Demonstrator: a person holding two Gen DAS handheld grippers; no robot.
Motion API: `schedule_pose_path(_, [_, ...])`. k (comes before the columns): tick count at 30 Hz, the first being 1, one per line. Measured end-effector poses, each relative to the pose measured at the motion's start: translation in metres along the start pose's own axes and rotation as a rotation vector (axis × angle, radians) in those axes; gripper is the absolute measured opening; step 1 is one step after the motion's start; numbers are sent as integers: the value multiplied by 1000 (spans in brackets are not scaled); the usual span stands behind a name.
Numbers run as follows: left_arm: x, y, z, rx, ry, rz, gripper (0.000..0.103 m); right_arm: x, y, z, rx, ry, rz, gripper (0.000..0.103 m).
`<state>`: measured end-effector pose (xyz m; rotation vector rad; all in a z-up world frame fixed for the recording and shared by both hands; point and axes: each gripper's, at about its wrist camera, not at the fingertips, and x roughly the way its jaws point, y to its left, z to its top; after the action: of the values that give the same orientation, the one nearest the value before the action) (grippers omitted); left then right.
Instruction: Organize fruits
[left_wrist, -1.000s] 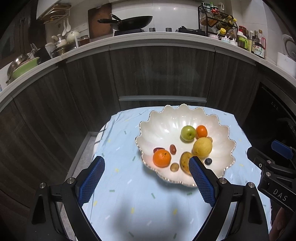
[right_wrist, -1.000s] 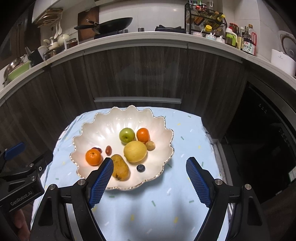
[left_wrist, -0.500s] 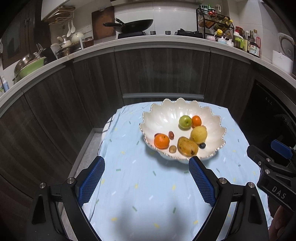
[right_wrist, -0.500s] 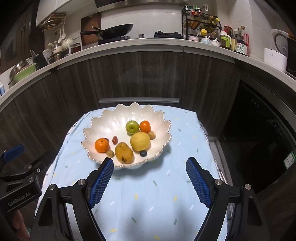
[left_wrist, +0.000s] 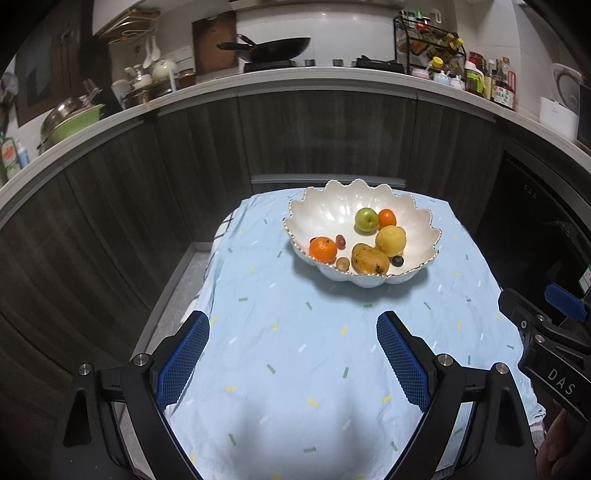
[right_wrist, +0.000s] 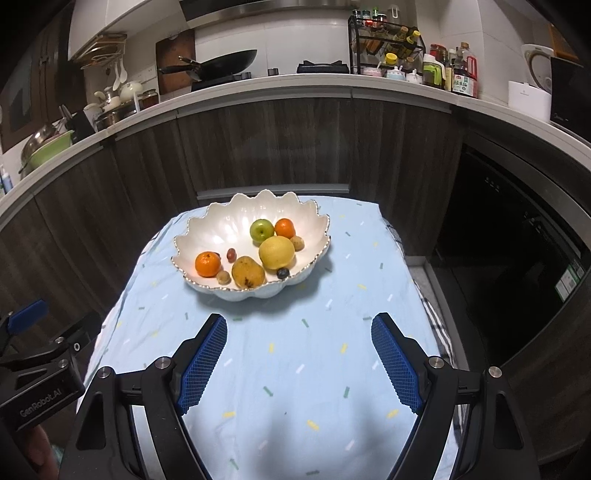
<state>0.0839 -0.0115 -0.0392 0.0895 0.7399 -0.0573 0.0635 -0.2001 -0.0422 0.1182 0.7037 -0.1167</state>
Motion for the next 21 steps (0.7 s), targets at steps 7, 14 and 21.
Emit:
schedule_pose_path(7, [-9,-1,-13,6,7,-6,93,-11,-2,-11,-2,1,-5,81])
schedule_pose_path(14, [-18,-2,-19,14,2,-11,93,-23,-6,-18,-2,-13,-23,81])
schedule_pose_path(21, [-21,-1,-20,10,-9,-14,93,-29,-5,-18,-9,-26,-27,81])
